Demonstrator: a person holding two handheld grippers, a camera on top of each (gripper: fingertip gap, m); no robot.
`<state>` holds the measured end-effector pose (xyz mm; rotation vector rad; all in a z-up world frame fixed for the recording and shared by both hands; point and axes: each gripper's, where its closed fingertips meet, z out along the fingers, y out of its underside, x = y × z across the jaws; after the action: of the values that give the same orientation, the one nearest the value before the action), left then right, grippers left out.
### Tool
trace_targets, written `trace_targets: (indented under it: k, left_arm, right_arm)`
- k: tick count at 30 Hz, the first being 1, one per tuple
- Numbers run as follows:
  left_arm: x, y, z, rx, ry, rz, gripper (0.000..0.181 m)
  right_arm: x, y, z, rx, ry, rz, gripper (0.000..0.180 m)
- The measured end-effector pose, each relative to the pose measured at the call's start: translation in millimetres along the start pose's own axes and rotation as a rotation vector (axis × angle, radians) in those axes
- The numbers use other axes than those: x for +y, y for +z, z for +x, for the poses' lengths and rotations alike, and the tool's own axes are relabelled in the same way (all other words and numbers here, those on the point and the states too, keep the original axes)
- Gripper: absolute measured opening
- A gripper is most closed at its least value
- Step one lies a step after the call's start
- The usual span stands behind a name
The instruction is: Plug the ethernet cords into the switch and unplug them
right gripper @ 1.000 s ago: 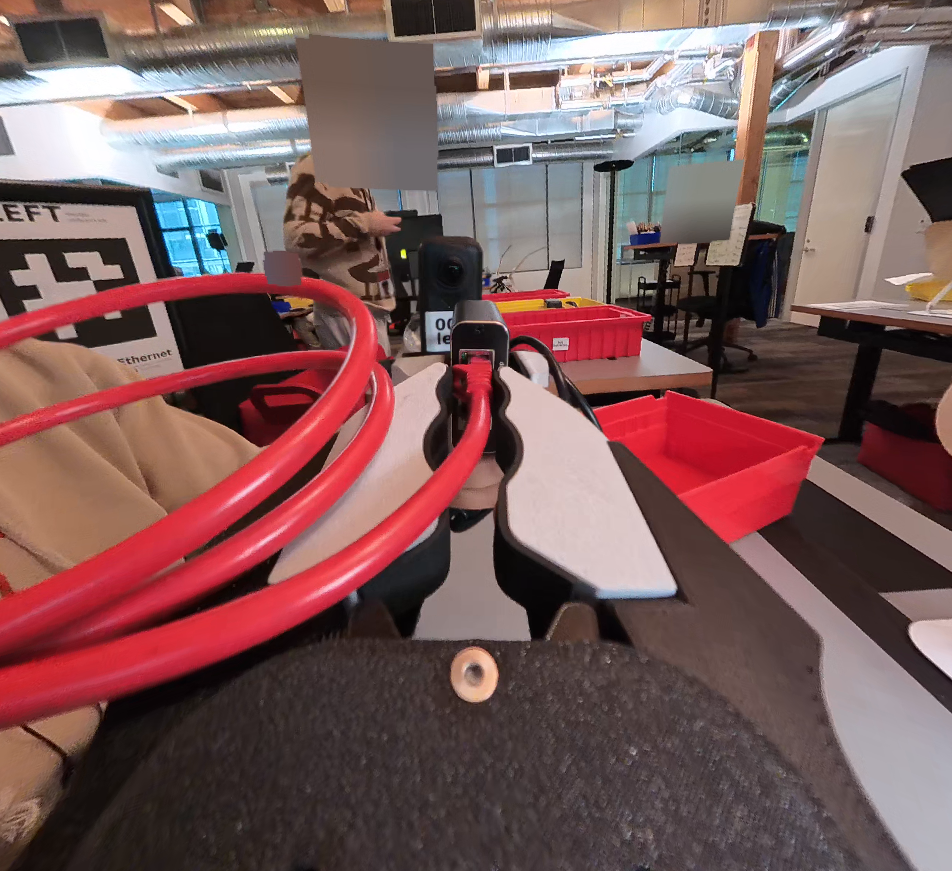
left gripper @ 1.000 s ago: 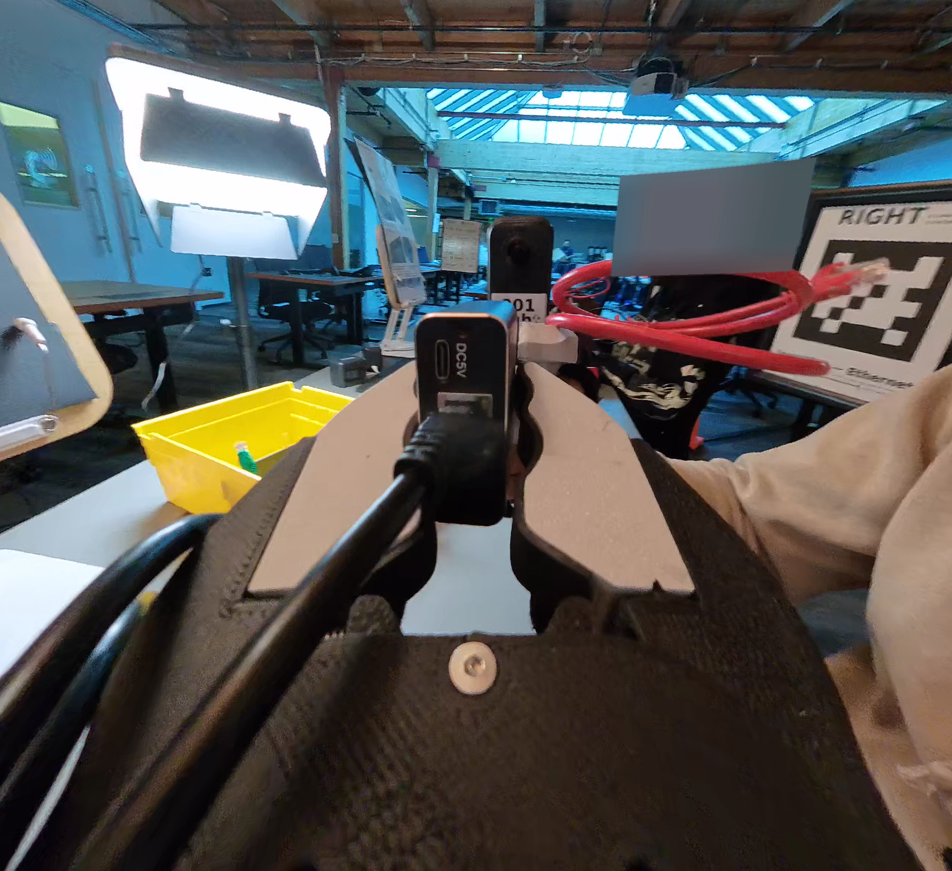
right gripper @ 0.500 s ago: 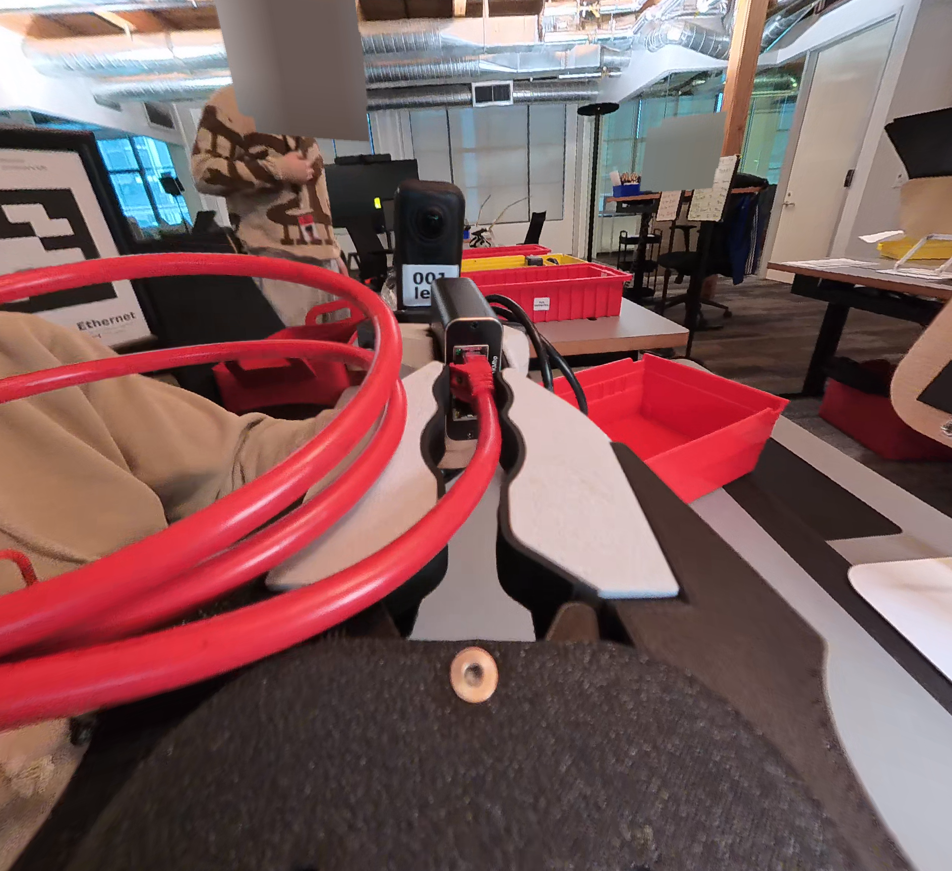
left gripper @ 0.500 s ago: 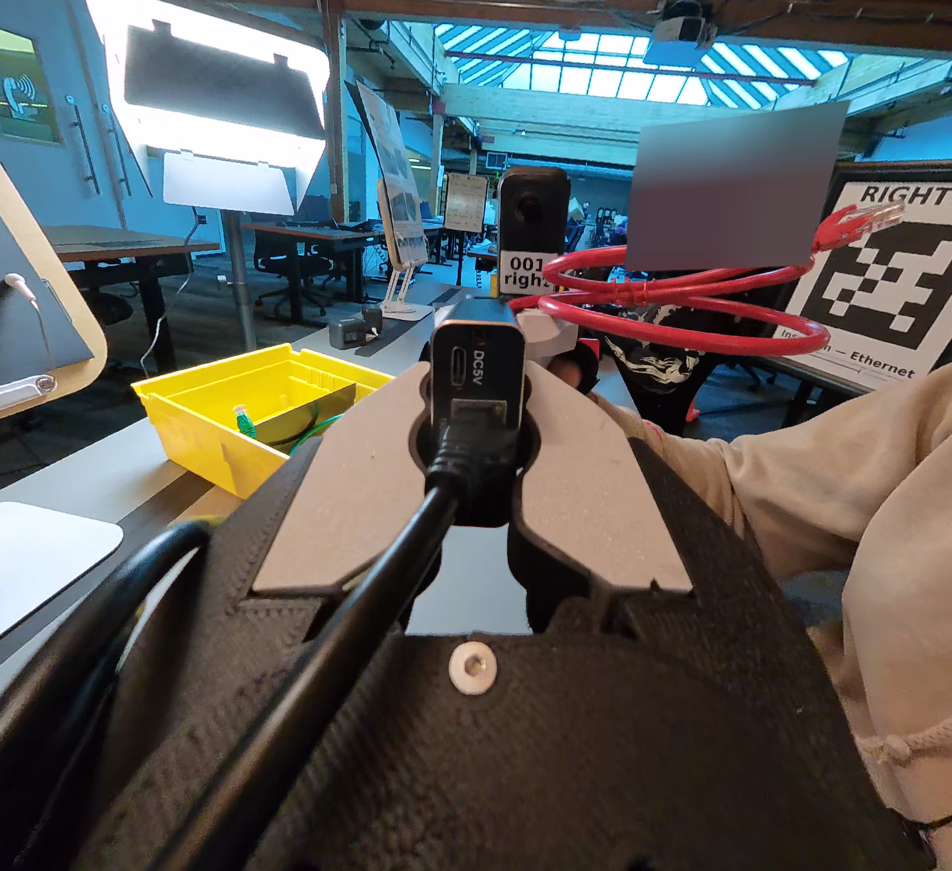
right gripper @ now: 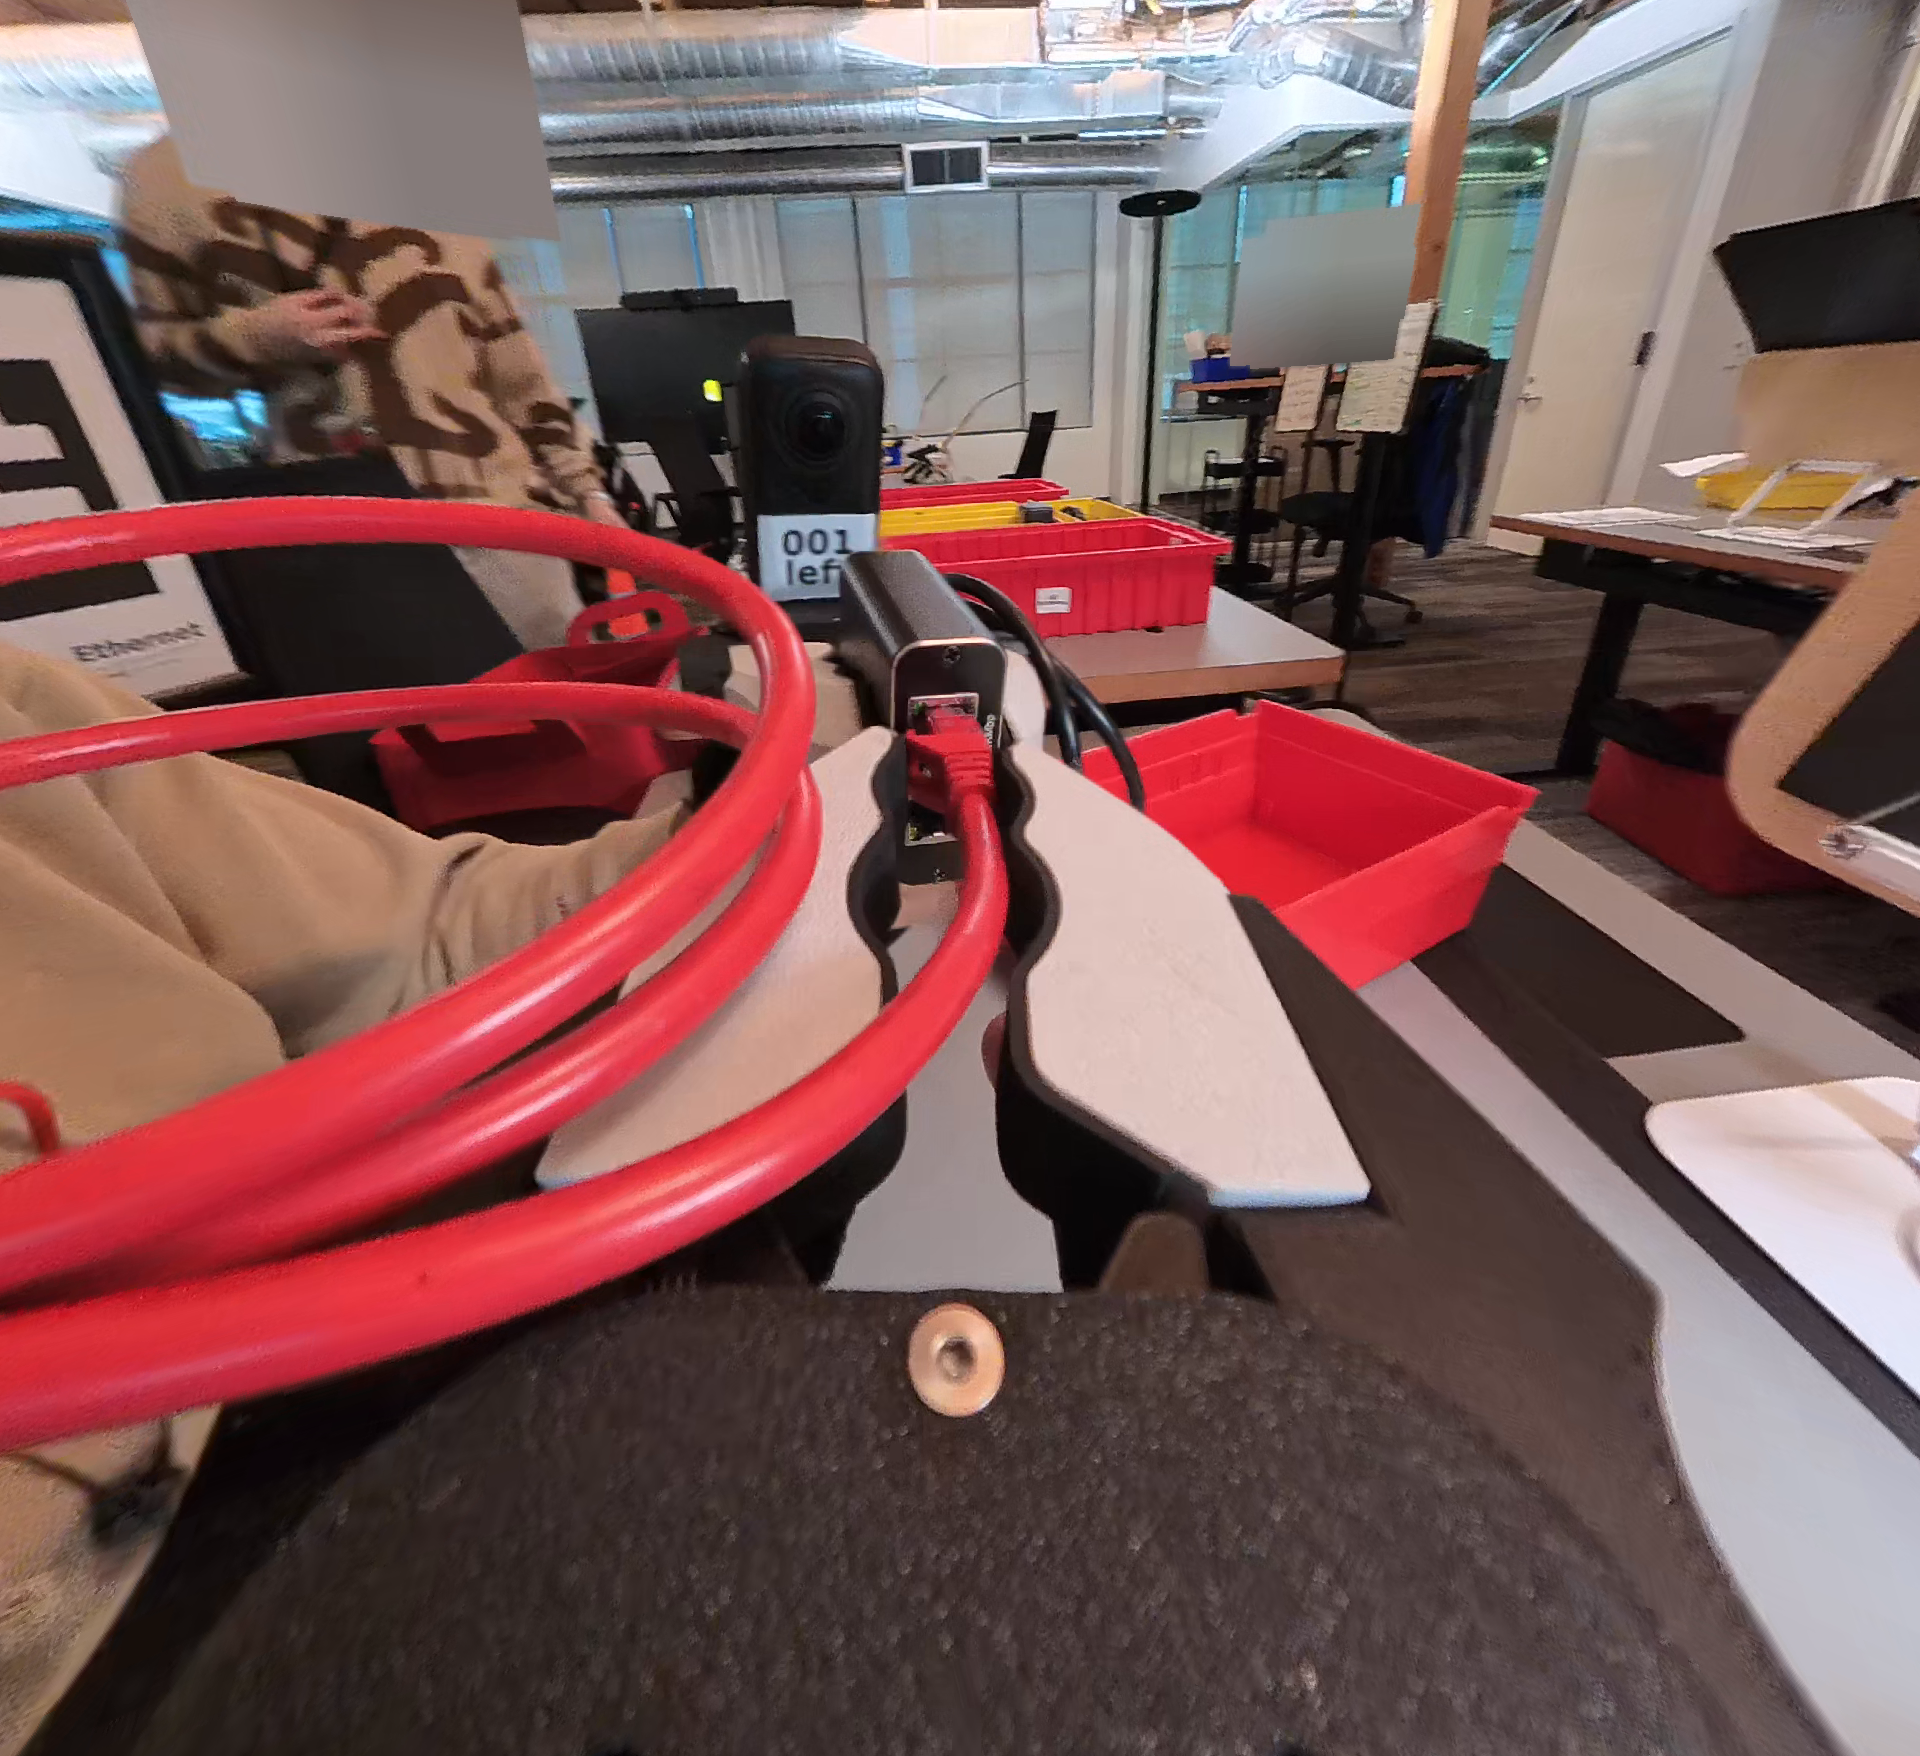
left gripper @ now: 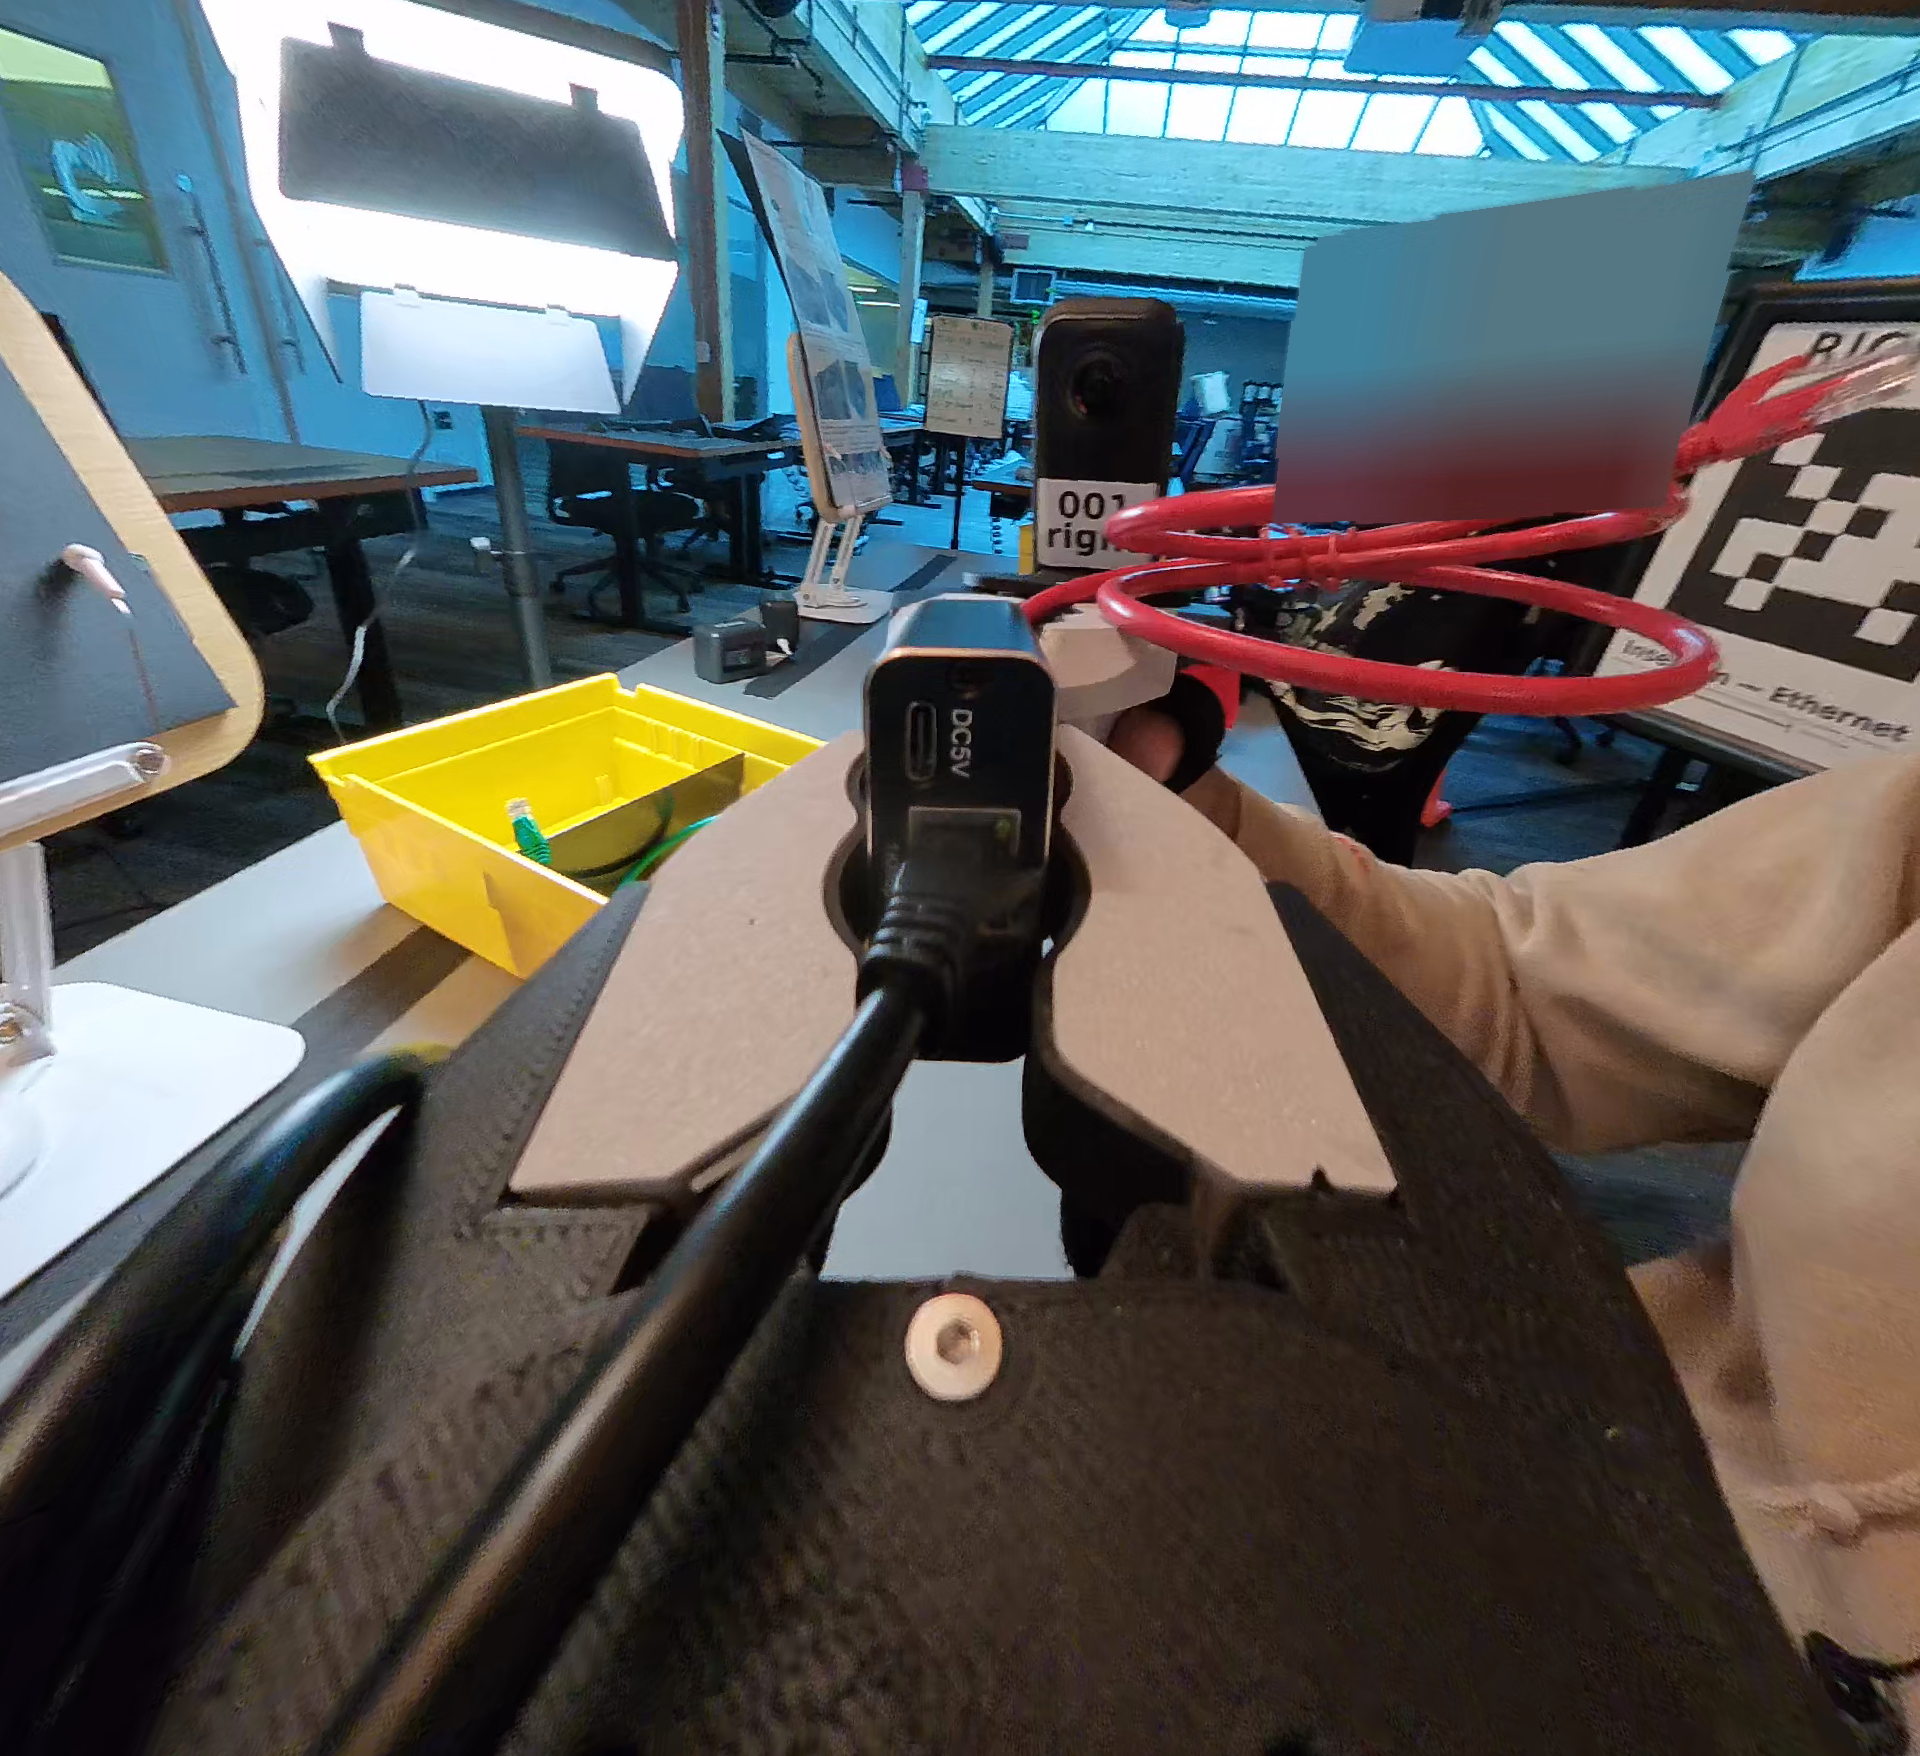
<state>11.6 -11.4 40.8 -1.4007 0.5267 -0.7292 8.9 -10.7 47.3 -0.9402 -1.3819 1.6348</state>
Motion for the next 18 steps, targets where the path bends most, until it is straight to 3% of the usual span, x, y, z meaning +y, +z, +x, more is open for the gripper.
trace_targets:
  k: [11,18]
  left_arm:
    - [-14.7,-1.9,5.1,-0.123,0.192,0.117,0.027]
    - [-18.1,-4.9,5.4,-0.147,0.283,0.103,0.028]
  right_arm:
    - [-13.8,0.4,-4.3,0.107,-0.135,0.045,0.016]
    - [-15.6,2.4,-4.3,0.155,-0.18,0.066,0.017]
